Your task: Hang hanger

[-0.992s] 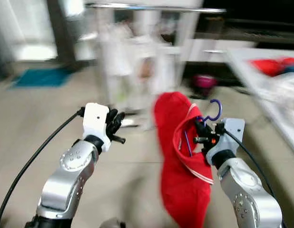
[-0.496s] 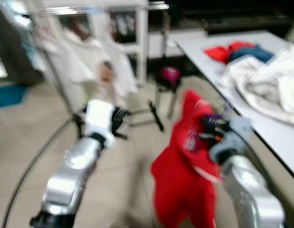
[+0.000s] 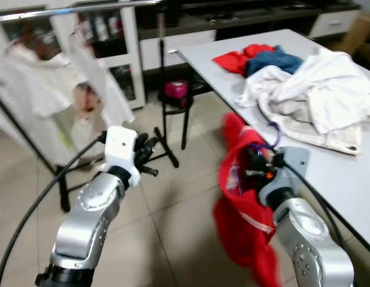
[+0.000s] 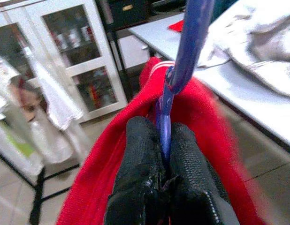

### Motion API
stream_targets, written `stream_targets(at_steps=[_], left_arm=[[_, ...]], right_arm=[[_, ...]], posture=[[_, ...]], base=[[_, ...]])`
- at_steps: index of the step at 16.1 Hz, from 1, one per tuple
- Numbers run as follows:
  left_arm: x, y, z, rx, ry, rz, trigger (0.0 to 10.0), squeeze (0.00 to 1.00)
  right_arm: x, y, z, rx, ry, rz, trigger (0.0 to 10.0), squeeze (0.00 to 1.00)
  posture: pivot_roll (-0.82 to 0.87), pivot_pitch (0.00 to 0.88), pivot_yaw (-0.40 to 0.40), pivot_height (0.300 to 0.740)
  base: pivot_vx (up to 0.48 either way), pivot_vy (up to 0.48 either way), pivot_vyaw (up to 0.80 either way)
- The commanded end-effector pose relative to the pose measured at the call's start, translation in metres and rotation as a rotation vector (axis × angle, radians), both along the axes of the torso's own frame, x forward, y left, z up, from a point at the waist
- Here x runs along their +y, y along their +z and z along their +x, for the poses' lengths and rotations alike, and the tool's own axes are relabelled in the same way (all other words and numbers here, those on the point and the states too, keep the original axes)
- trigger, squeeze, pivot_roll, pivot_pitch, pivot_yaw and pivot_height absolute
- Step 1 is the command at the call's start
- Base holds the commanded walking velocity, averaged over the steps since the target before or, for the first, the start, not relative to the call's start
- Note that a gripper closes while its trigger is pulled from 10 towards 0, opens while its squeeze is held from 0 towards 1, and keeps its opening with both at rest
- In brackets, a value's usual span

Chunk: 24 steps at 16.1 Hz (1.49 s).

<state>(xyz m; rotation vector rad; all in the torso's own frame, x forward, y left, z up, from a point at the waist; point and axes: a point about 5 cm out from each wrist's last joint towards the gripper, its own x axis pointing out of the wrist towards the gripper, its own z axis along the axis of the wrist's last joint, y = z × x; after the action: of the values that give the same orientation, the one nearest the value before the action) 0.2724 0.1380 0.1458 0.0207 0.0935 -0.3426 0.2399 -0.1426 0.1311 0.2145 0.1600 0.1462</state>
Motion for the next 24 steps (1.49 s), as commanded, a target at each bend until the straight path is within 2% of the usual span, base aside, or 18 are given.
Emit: stream_targets(at_steps=[1, 2, 7, 10, 18, 19, 21, 24], left_arm=[[-0.0075, 0.0033, -0.0001, -0.013, -0.023, -0.001, 10.0, 0.00], [-0.0076, 0.0034, -0.0003, -0.013, -0.023, -0.001, 10.0, 0.00], [-0.0079, 0.0048, 0.0000, -0.017, -0.022, 0.000, 10.0, 0.00], [-0.0089, 0.0057, 0.0001, -0.021, -0.025, 0.002, 10.0, 0.00], [-0.0102, 0.0058, 0.0014, -0.022, -0.035, 0.011, 10.0, 0.00], [-0.0102, 0.0060, 0.0017, -0.023, -0.037, 0.014, 10.0, 0.00], [-0.0104, 0.0066, 0.0023, -0.025, -0.040, 0.017, 10.0, 0.00], [-0.0131, 0.0073, 0.0038, -0.027, -0.053, 0.018, 10.0, 0.00]], right_arm=[[-0.0056, 0.0081, -0.0001, -0.032, -0.015, -0.020, 3.6, 0.00], [-0.0055, 0.0074, 0.0002, -0.028, -0.013, -0.030, 10.0, 0.00], [-0.0005, 0.0067, 0.0009, -0.021, 0.055, -0.100, 10.0, 0.00], [0.0014, 0.0056, 0.0015, -0.016, 0.064, -0.110, 10.0, 0.00], [-0.0010, 0.0059, 0.0030, -0.025, 0.033, -0.062, 10.0, 0.00], [-0.0014, 0.0051, 0.0031, -0.018, 0.025, -0.068, 10.0, 0.00], [-0.0016, 0.0039, 0.0040, -0.012, 0.036, -0.148, 10.0, 0.00], [-0.0029, 0.0052, 0.0068, -0.019, 0.015, -0.120, 10.0, 0.00]], posture=[[0.00, 0.032, -0.010, 0.740], [0.00, 0.032, -0.011, 0.740], [0.01, 0.033, -0.014, 0.740], [0.00, 0.031, -0.017, 0.740], [0.01, 0.024, -0.005, 0.740], [0.01, 0.024, -0.005, 0.740], [0.01, 0.023, -0.001, 0.740], [0.00, 0.025, 0.007, 0.740]], base=[[0.300, 0.000, 0.00], [0.304, 0.000, 0.00], [0.302, 0.000, 0.00], [0.300, 0.000, 0.27], [0.301, 0.000, 0.00], [0.304, 0.000, 0.00], [0.298, 0.000, 0.00], [0.299, 0.000, 0.80]])
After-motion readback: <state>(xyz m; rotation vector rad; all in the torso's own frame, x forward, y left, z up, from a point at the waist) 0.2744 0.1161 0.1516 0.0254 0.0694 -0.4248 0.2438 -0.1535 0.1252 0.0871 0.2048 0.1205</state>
